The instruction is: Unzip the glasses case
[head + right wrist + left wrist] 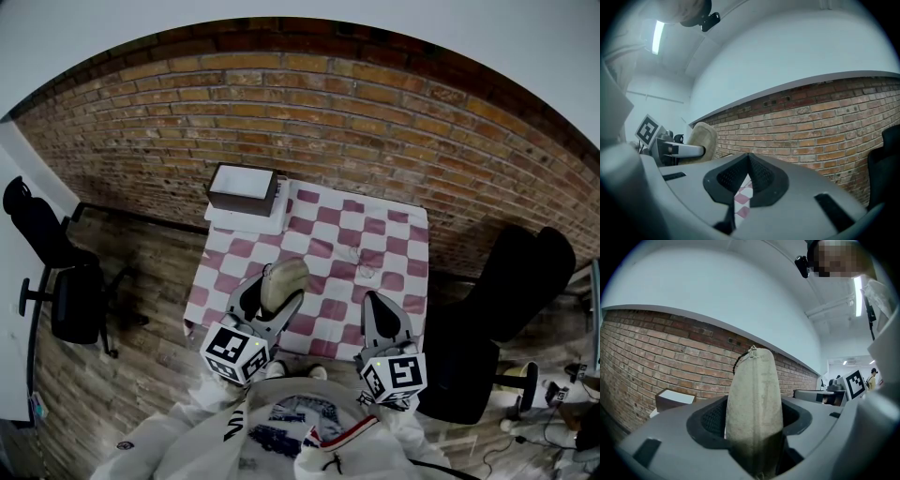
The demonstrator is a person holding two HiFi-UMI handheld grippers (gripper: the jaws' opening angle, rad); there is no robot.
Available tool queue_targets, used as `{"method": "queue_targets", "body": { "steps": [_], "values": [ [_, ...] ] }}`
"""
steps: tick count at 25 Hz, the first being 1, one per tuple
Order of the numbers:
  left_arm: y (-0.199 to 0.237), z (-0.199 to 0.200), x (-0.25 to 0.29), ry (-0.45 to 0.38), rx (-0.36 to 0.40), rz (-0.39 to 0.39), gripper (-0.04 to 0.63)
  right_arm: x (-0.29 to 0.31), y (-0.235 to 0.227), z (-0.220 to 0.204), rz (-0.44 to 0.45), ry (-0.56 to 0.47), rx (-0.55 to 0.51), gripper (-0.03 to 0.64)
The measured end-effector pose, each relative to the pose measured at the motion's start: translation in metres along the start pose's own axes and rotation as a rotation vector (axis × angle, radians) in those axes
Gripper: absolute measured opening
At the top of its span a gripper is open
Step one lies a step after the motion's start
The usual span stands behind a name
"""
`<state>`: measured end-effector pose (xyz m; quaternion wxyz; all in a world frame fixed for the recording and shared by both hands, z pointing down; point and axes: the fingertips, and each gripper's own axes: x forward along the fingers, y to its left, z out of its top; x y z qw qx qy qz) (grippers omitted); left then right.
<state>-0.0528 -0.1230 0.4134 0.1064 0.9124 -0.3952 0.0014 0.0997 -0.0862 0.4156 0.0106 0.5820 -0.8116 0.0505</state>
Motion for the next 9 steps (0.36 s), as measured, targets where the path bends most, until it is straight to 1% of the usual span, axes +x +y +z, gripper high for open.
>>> {"method": "queue_targets", "body": {
  "steps": [4,9],
  "values": [
    [-0.0023,-0.0021,-0.0001,0.004,0.000,-0.004,0.290,-0.0004,0.0007,-0.0040,-0.004,0.008,0.013,0.014],
    [-0.0027,-0.0019,-0.0014,-0.001,0.007,-0.002,0.290,-0.0007,0.0026,-0.0047,0.002,0.007,0.003,0.014]
  ]
}}
